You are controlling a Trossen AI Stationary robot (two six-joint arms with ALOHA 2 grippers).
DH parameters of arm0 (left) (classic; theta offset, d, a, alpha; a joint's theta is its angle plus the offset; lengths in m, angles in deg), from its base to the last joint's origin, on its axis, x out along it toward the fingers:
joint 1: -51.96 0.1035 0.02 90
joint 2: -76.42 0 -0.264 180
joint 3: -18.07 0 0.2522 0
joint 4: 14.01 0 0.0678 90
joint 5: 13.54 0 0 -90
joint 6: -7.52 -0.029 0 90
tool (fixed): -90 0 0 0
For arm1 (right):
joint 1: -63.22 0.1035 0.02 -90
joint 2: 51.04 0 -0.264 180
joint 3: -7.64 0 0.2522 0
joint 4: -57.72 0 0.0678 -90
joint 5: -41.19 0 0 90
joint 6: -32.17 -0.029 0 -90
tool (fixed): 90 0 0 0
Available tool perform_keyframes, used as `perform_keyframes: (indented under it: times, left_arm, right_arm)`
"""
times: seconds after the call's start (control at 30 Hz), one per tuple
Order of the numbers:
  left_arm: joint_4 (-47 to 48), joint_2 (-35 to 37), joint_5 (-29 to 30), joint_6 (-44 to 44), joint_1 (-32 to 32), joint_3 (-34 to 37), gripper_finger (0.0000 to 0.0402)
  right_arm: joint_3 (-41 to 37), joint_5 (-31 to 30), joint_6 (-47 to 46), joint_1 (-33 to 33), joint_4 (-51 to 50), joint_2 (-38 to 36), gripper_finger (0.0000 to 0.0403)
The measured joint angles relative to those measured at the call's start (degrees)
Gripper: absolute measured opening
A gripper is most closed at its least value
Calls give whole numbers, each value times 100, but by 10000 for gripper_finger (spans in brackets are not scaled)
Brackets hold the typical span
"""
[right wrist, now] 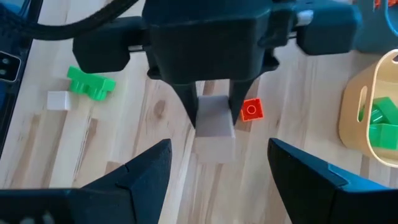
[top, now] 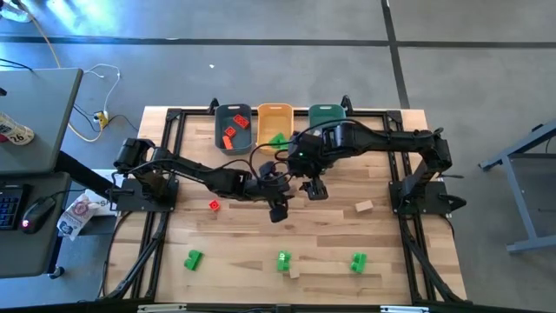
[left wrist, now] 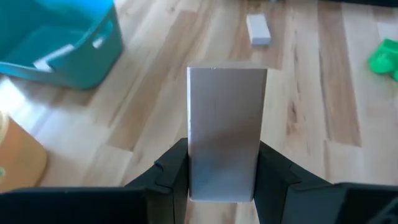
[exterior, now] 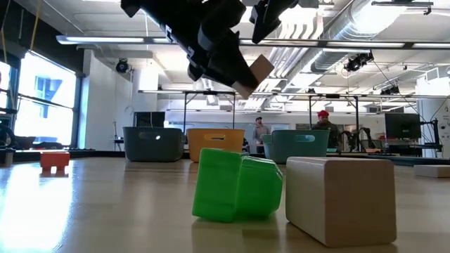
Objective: Sort & place blocks by color
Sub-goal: Put the brown block into the green bin
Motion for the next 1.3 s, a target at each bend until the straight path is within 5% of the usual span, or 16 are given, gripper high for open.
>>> perform_keyframes:
  times: [0.83, 1.17, 1.3]
  left_arm:
    - [-648, 404, 502, -728, -46, -9, 110]
    - [-728, 402, 489, -718, 13, 2, 118]
    - [-702, 403, 410, -718, 74, 2, 120]
  right_arm:
    - [2, -280, 93, 0, -44, 11, 249]
    - [2, -368, 52, 5, -42, 42, 114]
    - [4, -415, 51, 7, -46, 55, 105]
